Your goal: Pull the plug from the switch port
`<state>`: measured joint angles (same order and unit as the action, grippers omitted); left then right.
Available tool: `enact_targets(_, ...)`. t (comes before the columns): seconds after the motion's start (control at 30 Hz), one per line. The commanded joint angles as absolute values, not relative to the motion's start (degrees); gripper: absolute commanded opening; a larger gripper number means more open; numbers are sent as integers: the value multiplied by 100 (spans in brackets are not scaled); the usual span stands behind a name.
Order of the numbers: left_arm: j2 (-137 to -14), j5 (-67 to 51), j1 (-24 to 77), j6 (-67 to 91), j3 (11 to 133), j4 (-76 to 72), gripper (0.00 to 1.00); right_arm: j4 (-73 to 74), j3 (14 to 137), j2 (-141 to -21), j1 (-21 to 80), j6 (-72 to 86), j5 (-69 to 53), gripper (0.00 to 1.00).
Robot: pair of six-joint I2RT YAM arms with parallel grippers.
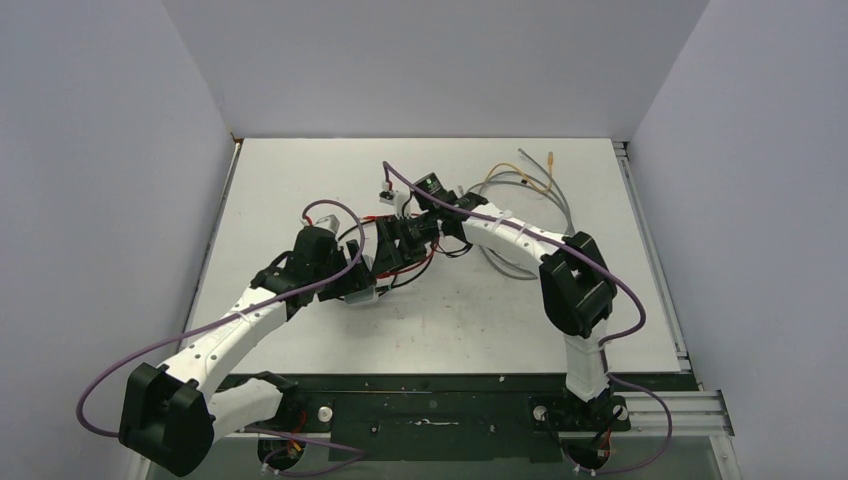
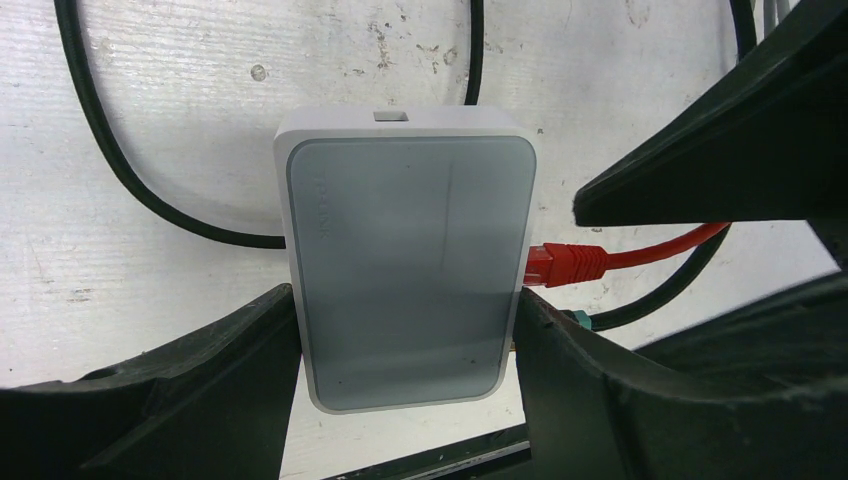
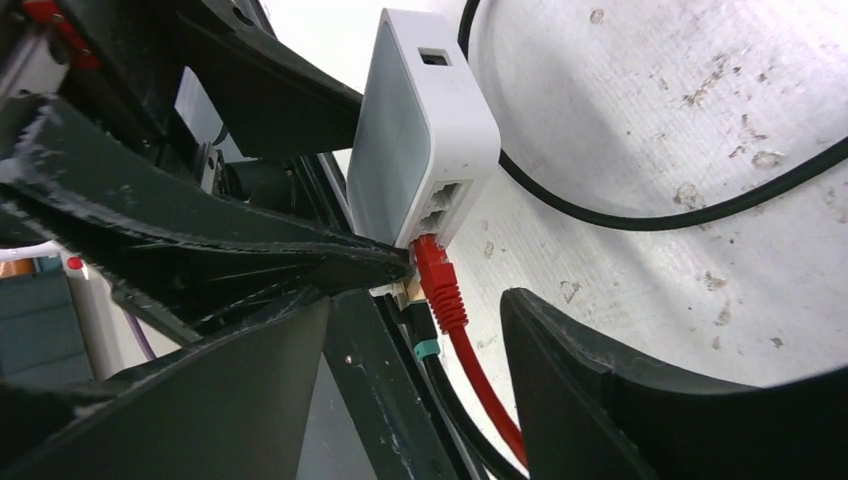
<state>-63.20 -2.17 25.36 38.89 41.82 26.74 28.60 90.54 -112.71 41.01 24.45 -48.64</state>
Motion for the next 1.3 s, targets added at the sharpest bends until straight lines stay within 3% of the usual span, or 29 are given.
enact_targets(0.0,-6179,-364,2474,3868,4298,2258,0,2791,9295,-11360,4126,2427,-5214,62)
enact_targets(0.2,-6167,-411,2444,3872,4297,2234,0,2825,9251,-11507,4156,2356,-5353,58)
enact_targets(0.5,-6168,-496,2386,3841,4309,2216,0,2391,9141,-11675,4163,2654,-5617,38)
enact_targets(1.0,-6151,-627,2338,3841,4286,2191,0,2250,9198,-11857,4158,2751,-5568,38)
enact_targets(1.17,-6110,-654,2330,3858,4248,2171,0,2057,9168,-11872,4153,2878,-5600,31)
enact_targets(1.27,-6089,-670,2321,3863,4232,2178,0,1962,9169,-11875,4155,2924,-5655,34)
